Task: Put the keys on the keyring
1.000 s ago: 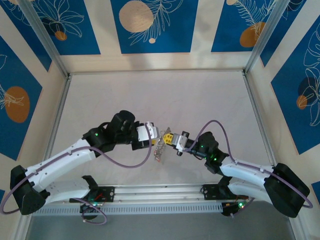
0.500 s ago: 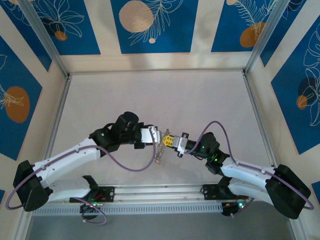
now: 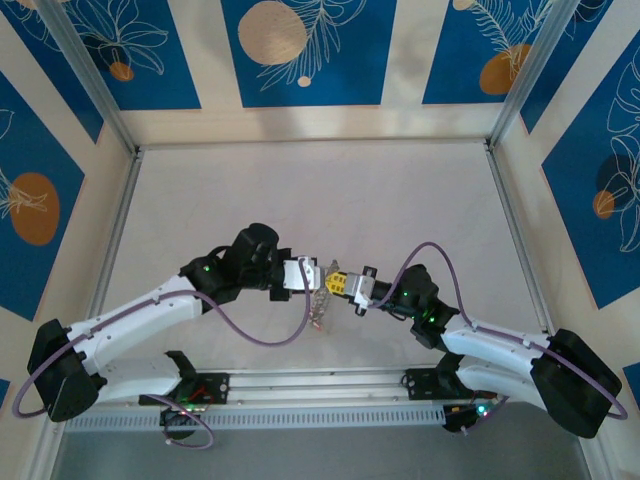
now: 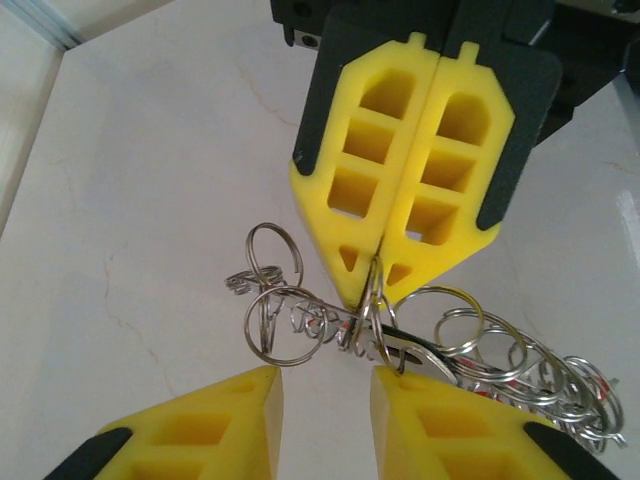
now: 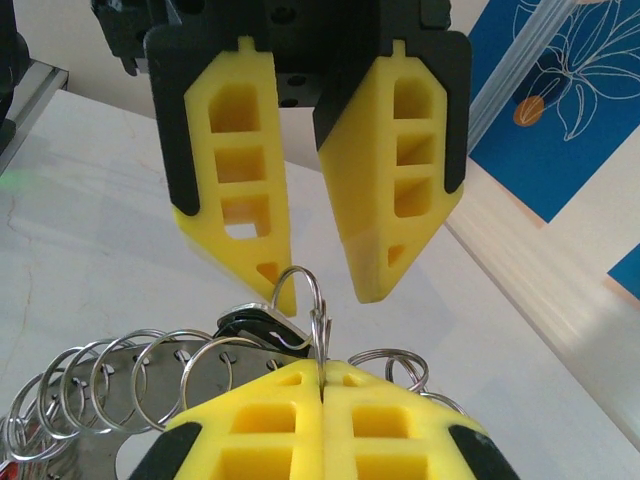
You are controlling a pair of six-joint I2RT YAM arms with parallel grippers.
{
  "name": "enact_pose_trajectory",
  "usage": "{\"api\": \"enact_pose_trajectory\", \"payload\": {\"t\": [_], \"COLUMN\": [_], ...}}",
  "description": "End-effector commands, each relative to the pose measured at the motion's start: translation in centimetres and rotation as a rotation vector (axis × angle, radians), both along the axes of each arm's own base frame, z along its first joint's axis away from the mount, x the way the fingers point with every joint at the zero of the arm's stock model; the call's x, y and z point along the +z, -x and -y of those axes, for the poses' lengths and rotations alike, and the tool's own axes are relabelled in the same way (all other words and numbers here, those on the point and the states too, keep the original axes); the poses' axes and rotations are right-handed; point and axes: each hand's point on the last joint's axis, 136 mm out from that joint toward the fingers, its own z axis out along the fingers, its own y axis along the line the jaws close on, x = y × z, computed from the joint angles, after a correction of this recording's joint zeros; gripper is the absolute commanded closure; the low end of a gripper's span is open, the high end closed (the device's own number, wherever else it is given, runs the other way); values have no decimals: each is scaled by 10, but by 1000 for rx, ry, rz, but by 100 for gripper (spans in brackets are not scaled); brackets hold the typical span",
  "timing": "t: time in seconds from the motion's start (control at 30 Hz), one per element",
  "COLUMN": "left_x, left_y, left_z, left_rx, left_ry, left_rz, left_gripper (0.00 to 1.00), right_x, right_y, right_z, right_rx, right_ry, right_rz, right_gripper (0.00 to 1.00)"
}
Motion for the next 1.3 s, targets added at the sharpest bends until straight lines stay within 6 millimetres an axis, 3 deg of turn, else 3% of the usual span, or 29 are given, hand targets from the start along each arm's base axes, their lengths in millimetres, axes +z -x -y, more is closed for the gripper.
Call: {"api": "enact_pose_trajectory", "payload": {"t": [0.0,0.2,0.67,0.93,1.27], "left_x": [11,12,10,15,7], "left_y": [5,6,5,-5,-3], "left_z": [6,8,9,16,15], "left_rx": [-37,-54,-44,-10,-13], "left_ry": [23,17,11,0,-24], "left_rz": [-30,-34,-51,-76,-107], "left_gripper": [74,78,74,83,83], "right_x": [18,18,18,18,19], "right_y": [-2,-3,-7,-6,-8], "right_z": [-2,-3,-4,-7,-7], "right_rx": [8,7,-6,6,-1], "right_ry": [-37,-37,-34,-31,-35], "right_rz": [51,48,36,39,39], "right_gripper": [100,100,100,100,100]}}
